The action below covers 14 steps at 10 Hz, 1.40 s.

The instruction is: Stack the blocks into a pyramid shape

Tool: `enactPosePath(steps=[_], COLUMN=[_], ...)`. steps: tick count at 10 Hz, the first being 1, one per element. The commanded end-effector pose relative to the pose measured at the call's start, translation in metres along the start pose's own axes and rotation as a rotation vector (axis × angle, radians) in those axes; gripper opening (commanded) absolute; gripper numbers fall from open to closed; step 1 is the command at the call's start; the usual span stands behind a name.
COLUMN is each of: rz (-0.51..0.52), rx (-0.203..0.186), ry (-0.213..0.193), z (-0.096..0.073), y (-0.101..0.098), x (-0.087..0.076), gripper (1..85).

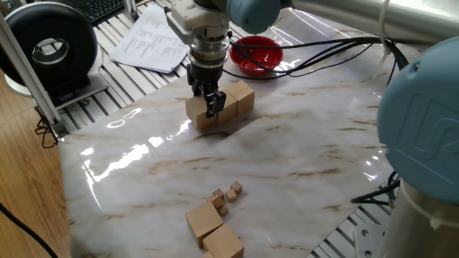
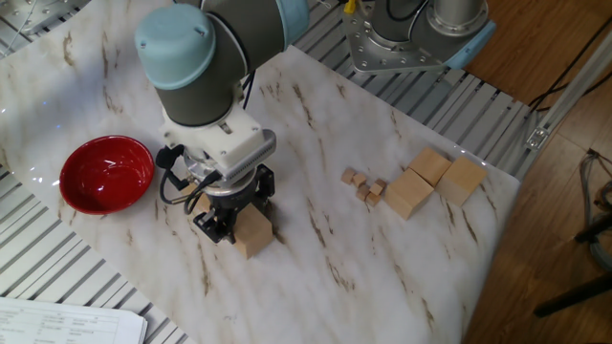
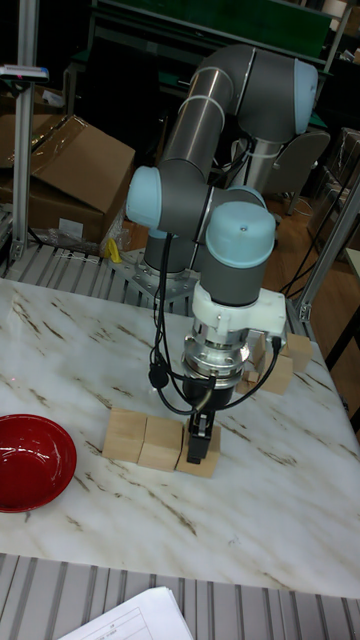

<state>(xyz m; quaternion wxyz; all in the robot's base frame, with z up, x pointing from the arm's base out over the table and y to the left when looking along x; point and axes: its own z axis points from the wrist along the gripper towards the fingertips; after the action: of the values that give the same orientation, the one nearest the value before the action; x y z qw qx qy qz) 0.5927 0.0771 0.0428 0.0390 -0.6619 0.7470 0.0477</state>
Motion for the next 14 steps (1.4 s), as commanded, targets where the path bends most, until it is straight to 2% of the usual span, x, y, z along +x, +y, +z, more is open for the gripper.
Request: enactPosePath(steps=[1, 14], rz=[0.019, 0.016], rx=[-0.035, -0.014], ry=[-0.014, -0.02], z=[-0.001, 0.009], y=[0.01, 0.001], x=[-0.001, 0.001], gripper=[1.0, 1.0])
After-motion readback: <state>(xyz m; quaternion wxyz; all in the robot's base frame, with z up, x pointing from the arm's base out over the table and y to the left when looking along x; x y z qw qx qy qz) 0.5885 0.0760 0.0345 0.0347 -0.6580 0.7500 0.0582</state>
